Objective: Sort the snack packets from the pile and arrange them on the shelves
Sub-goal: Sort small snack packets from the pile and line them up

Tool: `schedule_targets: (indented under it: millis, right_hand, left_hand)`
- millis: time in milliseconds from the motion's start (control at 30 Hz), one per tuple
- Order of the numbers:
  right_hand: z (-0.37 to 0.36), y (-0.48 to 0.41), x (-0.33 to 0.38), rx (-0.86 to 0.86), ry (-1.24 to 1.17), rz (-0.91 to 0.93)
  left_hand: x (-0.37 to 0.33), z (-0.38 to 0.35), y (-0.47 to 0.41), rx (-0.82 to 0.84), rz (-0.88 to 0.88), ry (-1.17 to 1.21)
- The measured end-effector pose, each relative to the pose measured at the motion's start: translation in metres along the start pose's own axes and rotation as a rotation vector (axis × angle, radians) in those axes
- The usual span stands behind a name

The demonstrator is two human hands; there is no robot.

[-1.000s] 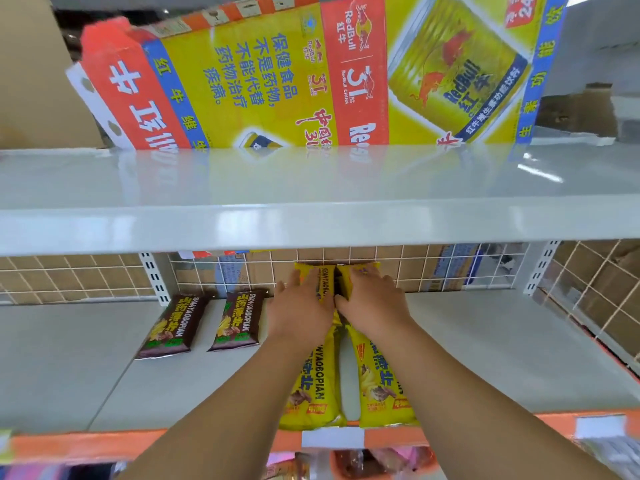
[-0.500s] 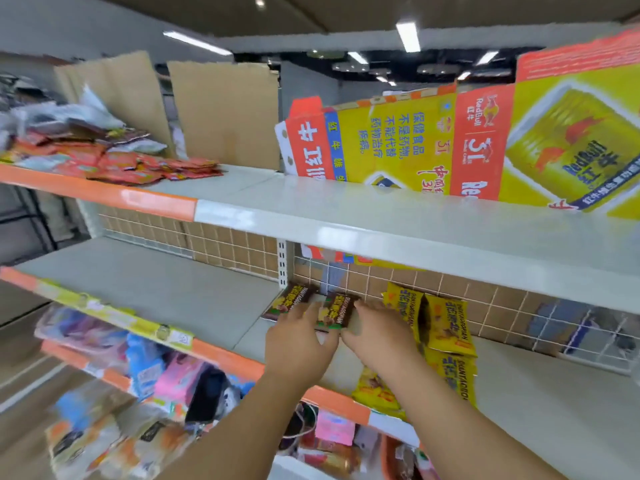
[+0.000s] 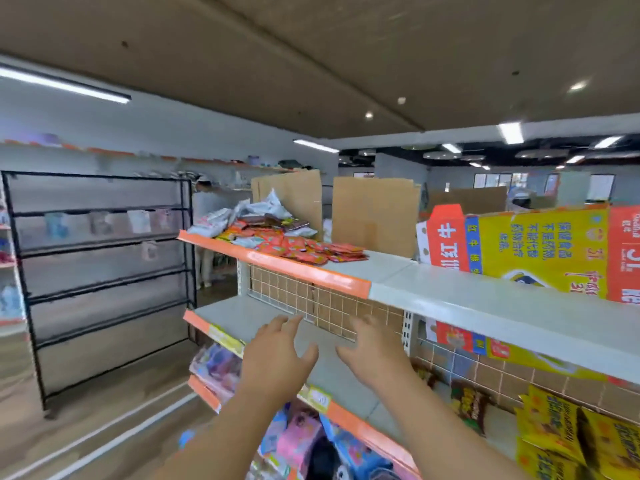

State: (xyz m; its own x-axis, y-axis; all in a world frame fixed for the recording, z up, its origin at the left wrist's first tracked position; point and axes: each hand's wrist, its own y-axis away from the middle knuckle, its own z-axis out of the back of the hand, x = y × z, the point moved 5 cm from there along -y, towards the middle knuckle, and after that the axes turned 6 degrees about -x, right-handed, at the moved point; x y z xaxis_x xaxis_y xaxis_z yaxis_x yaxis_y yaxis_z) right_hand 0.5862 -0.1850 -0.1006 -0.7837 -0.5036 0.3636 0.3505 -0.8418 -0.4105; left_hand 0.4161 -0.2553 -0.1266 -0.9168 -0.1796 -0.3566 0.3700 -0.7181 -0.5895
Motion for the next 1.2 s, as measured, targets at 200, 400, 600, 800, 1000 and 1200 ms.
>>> schedule_targets:
  millis: [200, 400, 600, 800, 1000, 1200]
  right_hand:
    - [0.016, -0.037, 0.092, -0.109, -0.013, 0.079]
    - [0.02, -0.063, 0.128, -0.137, -0.023, 0.066]
    - [0.028, -0.101, 0.123, -0.154, -0.052, 0.035]
    - [0.027, -0.16, 0.091, -0.189, -0.156, -0.019]
    - [0.019, -0.235, 0.044, -0.178, -0.206, -0.076]
    - [0.012, -0.304, 0.009, -0.073, -0.13, -0.071]
  left_hand:
    - [0.055, 0.09, -0.044, -0.117, -0.042, -0.002]
    - [0.087, 0.123, -0.077, -0.138, -0.047, 0.003]
    - [0.097, 0.113, -0.102, -0.112, -0.05, 0.032]
    - [0.1, 0.082, -0.135, -0.052, -0.085, -0.008]
    - [0.077, 0.035, -0.196, -0.021, -0.136, 0.039]
    - [0.035, -0.024, -0.255, 0.07, -0.213, 0.022]
